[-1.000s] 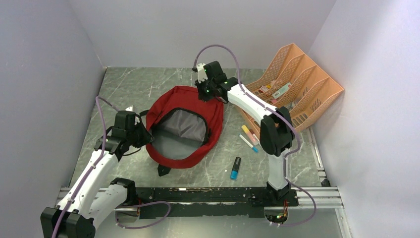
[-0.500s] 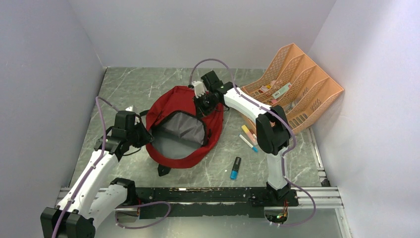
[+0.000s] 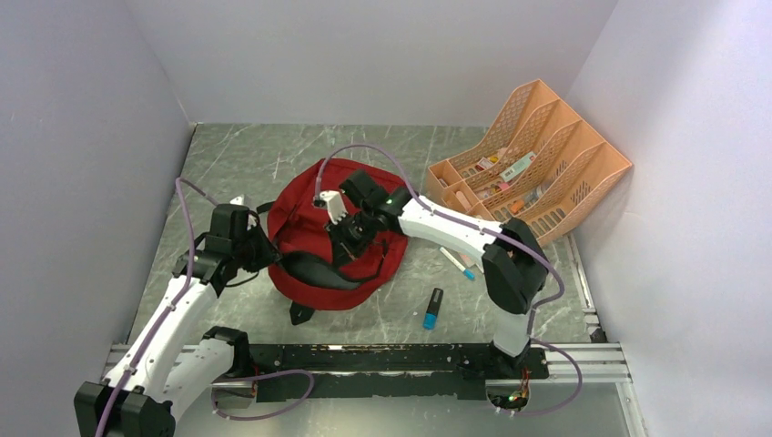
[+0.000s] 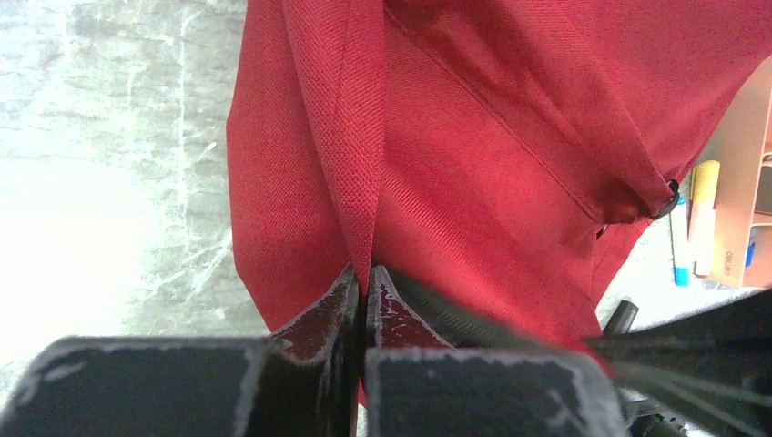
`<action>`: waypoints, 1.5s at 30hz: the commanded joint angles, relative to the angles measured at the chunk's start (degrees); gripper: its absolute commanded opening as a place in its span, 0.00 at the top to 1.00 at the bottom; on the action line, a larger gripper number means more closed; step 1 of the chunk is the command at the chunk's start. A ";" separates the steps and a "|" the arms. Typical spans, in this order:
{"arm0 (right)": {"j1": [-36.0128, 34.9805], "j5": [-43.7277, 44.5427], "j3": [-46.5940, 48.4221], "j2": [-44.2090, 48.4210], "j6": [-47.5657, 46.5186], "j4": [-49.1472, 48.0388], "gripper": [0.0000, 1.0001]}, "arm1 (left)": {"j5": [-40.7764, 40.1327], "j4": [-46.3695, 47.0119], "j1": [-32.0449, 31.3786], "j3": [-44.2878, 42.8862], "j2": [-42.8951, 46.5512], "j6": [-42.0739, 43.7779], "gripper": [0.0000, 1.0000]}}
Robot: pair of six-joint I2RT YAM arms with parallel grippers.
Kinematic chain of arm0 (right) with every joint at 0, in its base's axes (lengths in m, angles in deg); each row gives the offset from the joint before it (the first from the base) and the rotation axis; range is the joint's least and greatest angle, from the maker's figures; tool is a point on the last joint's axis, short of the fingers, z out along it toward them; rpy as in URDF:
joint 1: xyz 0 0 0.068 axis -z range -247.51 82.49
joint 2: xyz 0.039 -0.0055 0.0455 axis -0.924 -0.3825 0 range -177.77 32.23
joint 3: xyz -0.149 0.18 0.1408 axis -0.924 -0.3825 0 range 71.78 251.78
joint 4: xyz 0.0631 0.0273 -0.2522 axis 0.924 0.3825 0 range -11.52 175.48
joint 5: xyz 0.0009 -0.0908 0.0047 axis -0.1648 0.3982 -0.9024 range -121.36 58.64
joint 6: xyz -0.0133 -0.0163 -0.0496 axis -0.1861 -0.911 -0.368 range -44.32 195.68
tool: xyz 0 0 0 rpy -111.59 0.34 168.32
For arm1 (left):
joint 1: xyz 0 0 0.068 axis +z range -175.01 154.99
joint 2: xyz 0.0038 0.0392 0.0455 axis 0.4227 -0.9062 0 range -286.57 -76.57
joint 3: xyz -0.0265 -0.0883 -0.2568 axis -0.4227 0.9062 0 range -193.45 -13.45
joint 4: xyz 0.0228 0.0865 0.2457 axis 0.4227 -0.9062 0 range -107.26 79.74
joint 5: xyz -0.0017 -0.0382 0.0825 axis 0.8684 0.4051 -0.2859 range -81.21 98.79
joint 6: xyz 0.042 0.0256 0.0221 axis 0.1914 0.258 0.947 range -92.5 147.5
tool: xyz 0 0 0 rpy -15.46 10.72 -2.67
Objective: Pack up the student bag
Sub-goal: Adjust the student bag at the center of the board.
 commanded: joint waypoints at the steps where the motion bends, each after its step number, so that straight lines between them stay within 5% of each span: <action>1: -2.11 3.67 -6.28 6.06 7.68 -7.93 1.00 | -2.30 -2.50 0.16 -2.42 2.23 0.71 0.95; 9: -2.12 27.03 -17.12 21.40 13.47 -21.09 0.81 | -3.18 -6.75 0.16 -5.09 6.02 1.19 0.94; 16: -1.98 55.05 -22.97 28.11 23.17 -19.72 0.75 | -5.46 -10.13 0.17 -8.76 8.92 1.35 0.69; 19: -1.98 60.77 -23.67 28.57 26.44 -17.04 0.74 | -6.25 -9.81 0.16 -9.35 9.20 1.24 0.55; 24: -1.50 65.75 -27.26 30.46 28.66 -15.90 0.77 | -3.93 -5.59 0.16 -9.57 6.57 2.44 0.48; 27: 2.10 62.62 -29.39 31.17 29.35 -15.53 0.83 | 2.50 0.06 0.16 -10.60 3.96 6.04 0.49; 32: 9.63 50.21 -32.19 31.81 26.56 -14.68 0.77 | 9.25 6.12 -0.65 -12.89 0.46 10.54 0.48; 38: 18.57 37.04 -38.43 34.13 28.55 -19.31 0.56 | 5.06 10.94 -10.78 -14.18 -4.77 10.25 0.49; 45: 21.18 26.57 -43.18 31.39 29.75 -28.48 0.31 | -2.97 16.88 -25.78 -14.41 -13.47 6.20 0.51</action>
